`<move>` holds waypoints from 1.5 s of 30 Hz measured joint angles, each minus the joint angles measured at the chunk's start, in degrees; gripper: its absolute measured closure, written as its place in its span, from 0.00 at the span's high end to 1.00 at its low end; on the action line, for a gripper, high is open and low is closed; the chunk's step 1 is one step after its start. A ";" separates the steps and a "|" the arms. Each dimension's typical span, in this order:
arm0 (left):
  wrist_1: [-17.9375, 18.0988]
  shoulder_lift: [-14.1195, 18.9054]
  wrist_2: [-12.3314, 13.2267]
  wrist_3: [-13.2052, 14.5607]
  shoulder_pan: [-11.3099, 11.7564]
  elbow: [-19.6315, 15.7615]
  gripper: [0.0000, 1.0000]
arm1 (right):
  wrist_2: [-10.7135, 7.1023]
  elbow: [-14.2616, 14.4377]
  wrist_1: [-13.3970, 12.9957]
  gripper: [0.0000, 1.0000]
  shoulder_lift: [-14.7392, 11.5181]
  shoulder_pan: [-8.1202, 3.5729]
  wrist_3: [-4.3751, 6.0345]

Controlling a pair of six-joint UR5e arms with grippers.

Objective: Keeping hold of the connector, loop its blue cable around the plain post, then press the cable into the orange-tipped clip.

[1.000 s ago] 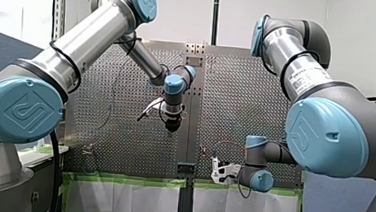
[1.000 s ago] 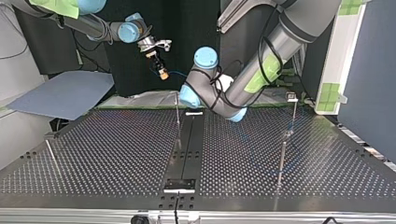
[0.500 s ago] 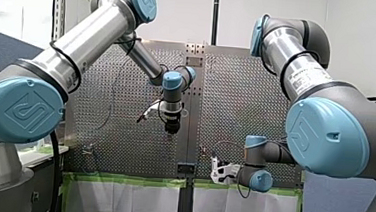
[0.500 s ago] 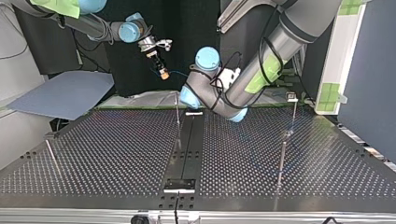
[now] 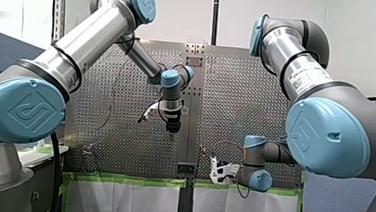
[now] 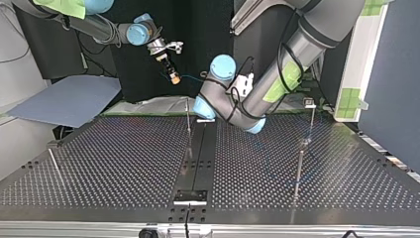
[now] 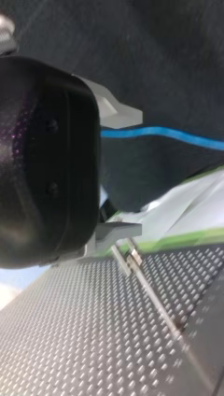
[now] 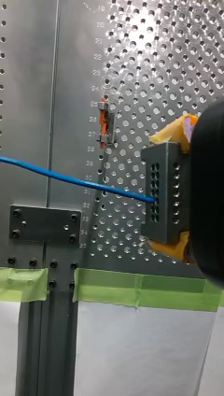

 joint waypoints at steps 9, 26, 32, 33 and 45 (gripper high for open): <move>1.14 -3.92 -0.34 1.26 0.14 2.26 1.00 | 0.03 -0.02 0.35 0.00 0.00 0.26 -0.08; 1.69 -7.46 -2.89 2.99 0.78 5.40 1.00 | 0.00 -0.04 0.17 0.00 -0.02 0.69 -0.20; 2.10 -9.48 -3.19 3.29 0.83 5.51 1.00 | 0.00 -0.04 0.08 0.00 0.00 0.83 -0.20; 2.18 -9.63 -3.21 3.29 0.91 5.51 1.00 | 0.00 -0.04 0.07 0.00 0.00 0.87 -0.21; 3.34 -12.73 -2.78 3.80 1.13 5.54 1.00 | 0.00 -0.06 0.09 0.00 0.00 1.09 -0.14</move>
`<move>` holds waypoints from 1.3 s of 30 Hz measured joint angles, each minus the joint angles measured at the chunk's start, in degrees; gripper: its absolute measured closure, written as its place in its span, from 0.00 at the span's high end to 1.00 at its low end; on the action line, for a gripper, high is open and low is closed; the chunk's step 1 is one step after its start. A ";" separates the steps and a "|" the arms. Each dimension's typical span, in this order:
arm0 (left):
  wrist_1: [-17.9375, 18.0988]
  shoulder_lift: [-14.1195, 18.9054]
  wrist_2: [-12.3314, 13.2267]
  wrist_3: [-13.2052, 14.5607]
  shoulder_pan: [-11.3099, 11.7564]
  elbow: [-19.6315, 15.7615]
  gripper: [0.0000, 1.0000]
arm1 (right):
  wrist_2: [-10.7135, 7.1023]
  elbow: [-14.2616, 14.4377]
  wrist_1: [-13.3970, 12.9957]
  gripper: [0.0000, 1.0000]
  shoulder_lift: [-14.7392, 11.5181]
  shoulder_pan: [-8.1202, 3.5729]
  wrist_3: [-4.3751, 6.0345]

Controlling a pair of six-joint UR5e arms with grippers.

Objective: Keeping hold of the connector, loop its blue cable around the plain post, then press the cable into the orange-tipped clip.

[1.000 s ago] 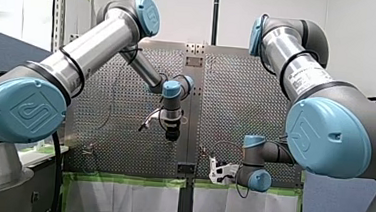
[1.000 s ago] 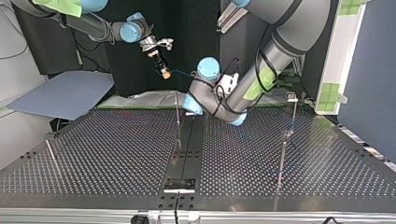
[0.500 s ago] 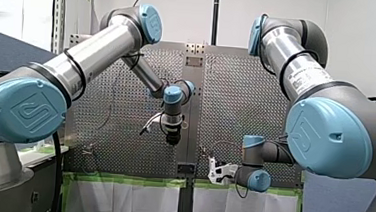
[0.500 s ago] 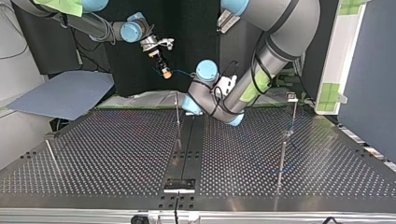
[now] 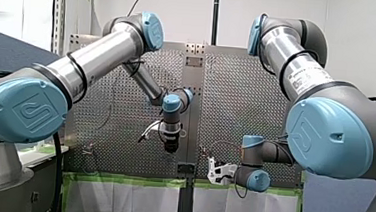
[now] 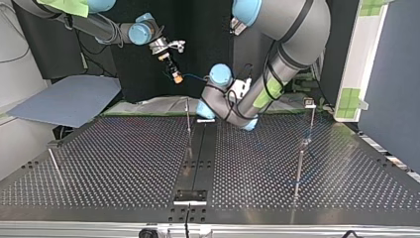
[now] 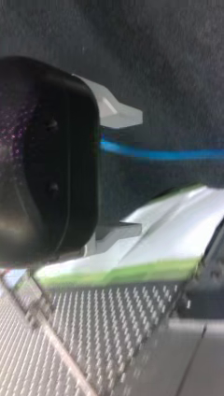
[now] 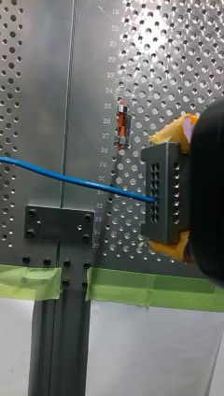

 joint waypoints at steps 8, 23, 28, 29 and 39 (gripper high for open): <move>2.19 -2.61 0.43 0.36 0.01 0.51 1.00 | 0.00 -0.05 0.07 0.00 -0.02 0.09 -0.04; 6.77 -7.00 0.64 -1.58 -0.38 1.80 1.00 | 0.00 -0.09 -0.16 0.00 -0.03 0.12 -0.06; 7.78 -9.36 0.53 -1.55 -0.29 2.28 1.00 | 0.00 -0.10 -0.20 0.00 -0.02 0.21 -0.08; 8.10 -9.56 0.51 -1.57 -0.25 2.35 1.00 | 0.00 -0.10 -0.21 0.00 -0.02 0.24 -0.11; 9.70 -10.70 -0.46 -1.73 0.33 2.95 1.00 | 0.00 -0.09 -0.31 0.00 0.01 0.35 -0.16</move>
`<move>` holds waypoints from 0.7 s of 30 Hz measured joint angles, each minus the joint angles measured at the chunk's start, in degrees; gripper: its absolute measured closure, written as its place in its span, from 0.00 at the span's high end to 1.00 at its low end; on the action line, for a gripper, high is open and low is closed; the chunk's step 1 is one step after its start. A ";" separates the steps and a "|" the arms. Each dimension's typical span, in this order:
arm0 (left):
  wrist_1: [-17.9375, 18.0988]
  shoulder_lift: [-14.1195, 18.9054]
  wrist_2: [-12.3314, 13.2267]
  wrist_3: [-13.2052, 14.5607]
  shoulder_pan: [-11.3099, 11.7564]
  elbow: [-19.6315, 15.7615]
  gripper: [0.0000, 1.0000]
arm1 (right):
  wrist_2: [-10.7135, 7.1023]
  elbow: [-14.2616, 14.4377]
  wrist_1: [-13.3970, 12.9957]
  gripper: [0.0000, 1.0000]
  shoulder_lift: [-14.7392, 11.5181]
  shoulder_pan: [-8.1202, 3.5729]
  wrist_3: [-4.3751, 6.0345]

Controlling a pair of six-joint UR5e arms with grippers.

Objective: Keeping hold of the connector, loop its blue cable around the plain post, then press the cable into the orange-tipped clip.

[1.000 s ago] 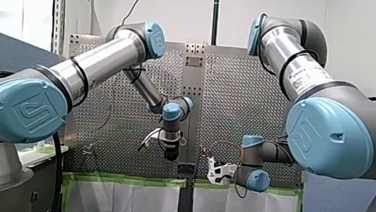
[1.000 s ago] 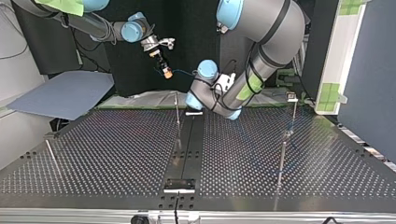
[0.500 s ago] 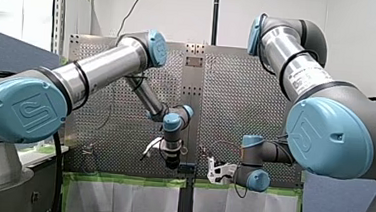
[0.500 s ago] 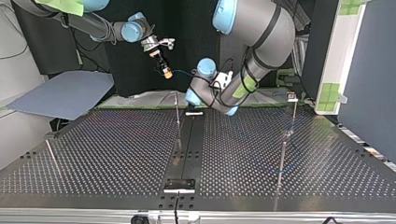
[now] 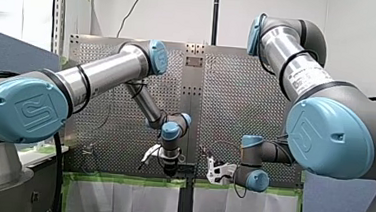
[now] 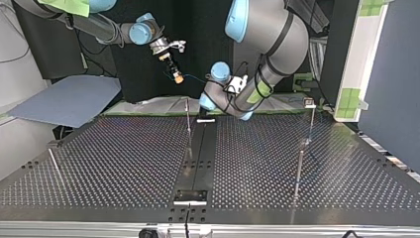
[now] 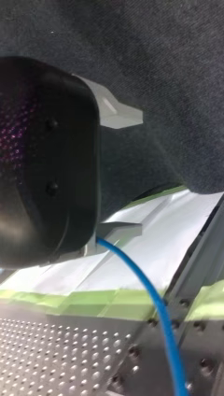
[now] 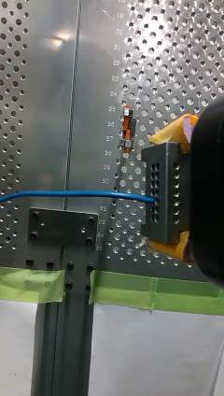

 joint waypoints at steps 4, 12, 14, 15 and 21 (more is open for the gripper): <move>0.21 -2.03 -0.39 0.14 0.05 0.64 1.00 | -0.01 -0.01 0.00 0.00 0.01 0.06 0.00; 0.70 -5.73 -0.56 0.22 0.13 1.36 1.00 | 0.00 0.02 -0.02 0.00 0.01 0.08 0.00; 0.95 -6.01 -0.59 0.22 0.14 1.40 1.00 | 0.00 0.01 -0.05 0.00 0.01 0.09 0.00; 1.04 -6.07 -0.60 0.22 0.17 1.41 1.00 | 0.00 0.01 -0.06 0.00 0.01 0.09 0.00; 1.79 -6.34 -0.60 0.23 0.25 1.43 1.00 | 0.00 -0.01 -0.08 0.00 -0.02 0.18 0.00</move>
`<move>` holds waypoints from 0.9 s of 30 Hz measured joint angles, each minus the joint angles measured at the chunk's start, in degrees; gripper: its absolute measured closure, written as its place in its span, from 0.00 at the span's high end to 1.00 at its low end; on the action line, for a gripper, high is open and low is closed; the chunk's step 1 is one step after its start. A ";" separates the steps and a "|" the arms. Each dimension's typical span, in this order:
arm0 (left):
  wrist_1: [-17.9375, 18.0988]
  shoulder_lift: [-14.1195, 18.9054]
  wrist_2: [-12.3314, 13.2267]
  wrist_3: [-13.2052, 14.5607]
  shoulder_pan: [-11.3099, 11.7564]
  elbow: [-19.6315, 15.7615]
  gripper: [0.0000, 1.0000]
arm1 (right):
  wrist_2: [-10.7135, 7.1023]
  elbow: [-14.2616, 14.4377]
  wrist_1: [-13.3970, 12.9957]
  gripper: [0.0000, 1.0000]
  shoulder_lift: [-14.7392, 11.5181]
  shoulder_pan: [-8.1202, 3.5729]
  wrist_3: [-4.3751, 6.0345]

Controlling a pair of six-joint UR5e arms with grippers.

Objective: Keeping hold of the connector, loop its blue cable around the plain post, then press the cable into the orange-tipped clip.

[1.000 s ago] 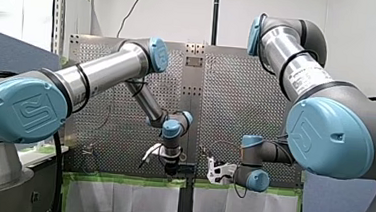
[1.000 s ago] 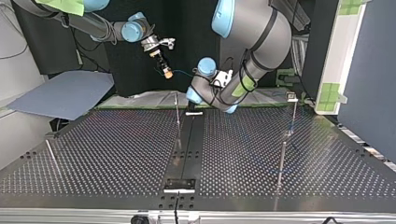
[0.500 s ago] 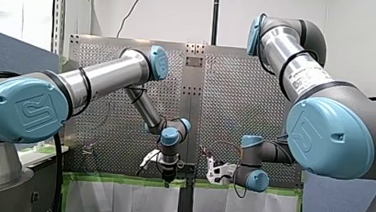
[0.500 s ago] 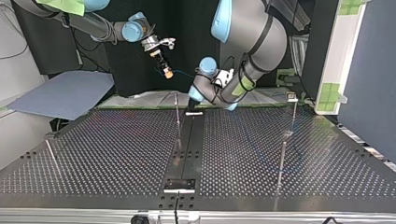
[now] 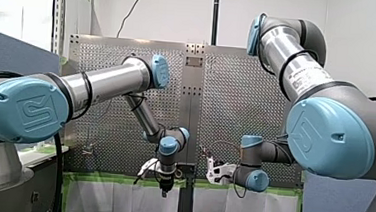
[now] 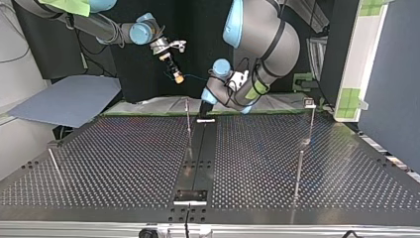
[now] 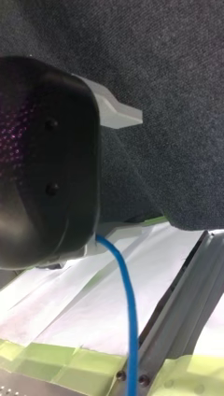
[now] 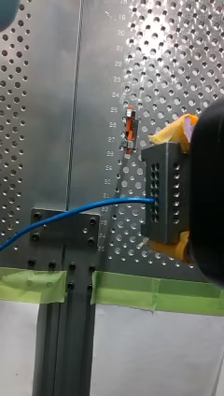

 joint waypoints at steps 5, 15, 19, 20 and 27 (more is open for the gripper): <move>0.69 -0.87 -0.09 0.04 0.05 0.08 1.00 | 0.00 0.00 0.00 0.00 0.02 0.08 0.00; 1.73 -1.06 -1.12 0.16 0.01 0.03 1.00 | 0.00 0.00 0.00 0.00 0.03 0.18 0.08; 2.60 -1.06 -1.35 -0.17 0.06 -0.69 1.00 | 0.00 -0.01 0.00 0.00 0.02 0.21 0.09; 2.96 -1.06 -1.41 -0.27 0.08 -0.98 1.00 | 0.00 -0.02 0.00 0.00 0.01 0.20 0.09; 6.55 -1.04 -1.56 -0.51 0.18 -2.16 1.00 | 0.00 -0.05 0.04 0.00 0.01 0.34 0.09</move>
